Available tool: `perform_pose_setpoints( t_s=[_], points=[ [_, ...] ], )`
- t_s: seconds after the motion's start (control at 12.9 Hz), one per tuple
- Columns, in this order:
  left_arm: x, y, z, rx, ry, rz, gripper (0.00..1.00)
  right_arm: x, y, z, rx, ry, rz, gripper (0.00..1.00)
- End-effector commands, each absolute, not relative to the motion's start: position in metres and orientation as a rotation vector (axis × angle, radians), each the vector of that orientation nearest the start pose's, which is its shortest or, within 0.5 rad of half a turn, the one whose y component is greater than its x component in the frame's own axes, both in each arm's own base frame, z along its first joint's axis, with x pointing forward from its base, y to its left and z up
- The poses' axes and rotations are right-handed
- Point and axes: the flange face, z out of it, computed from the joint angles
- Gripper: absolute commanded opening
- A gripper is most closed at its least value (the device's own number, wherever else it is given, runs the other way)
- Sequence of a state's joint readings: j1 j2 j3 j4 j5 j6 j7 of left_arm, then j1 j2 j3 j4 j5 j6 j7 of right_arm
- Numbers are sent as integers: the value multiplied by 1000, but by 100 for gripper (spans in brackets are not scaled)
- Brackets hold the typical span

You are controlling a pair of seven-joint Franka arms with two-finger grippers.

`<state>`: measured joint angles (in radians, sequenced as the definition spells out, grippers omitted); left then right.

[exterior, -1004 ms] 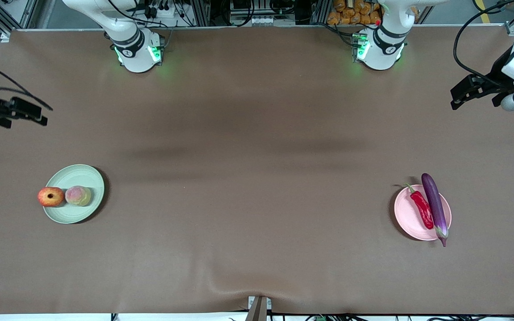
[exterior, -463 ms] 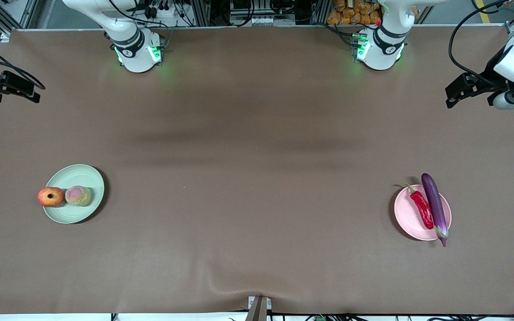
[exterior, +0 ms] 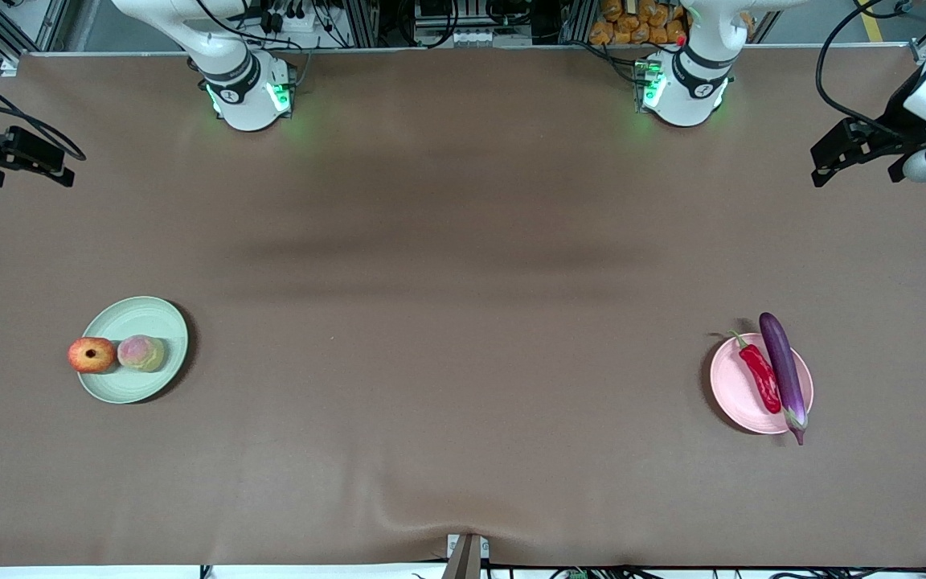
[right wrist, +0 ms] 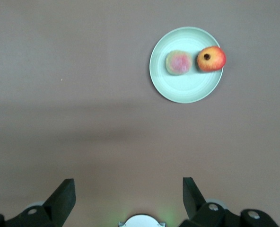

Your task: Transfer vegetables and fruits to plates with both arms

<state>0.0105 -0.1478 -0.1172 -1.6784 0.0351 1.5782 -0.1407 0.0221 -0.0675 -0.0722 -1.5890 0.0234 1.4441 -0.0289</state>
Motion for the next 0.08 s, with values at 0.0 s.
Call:
perform_pose_setpoints(
  t_s=[0.0],
  points=[
    [504, -55, 664, -3117, -38, -94, 100, 520, -28, 642, -3131, 16, 91, 100]
  ],
)
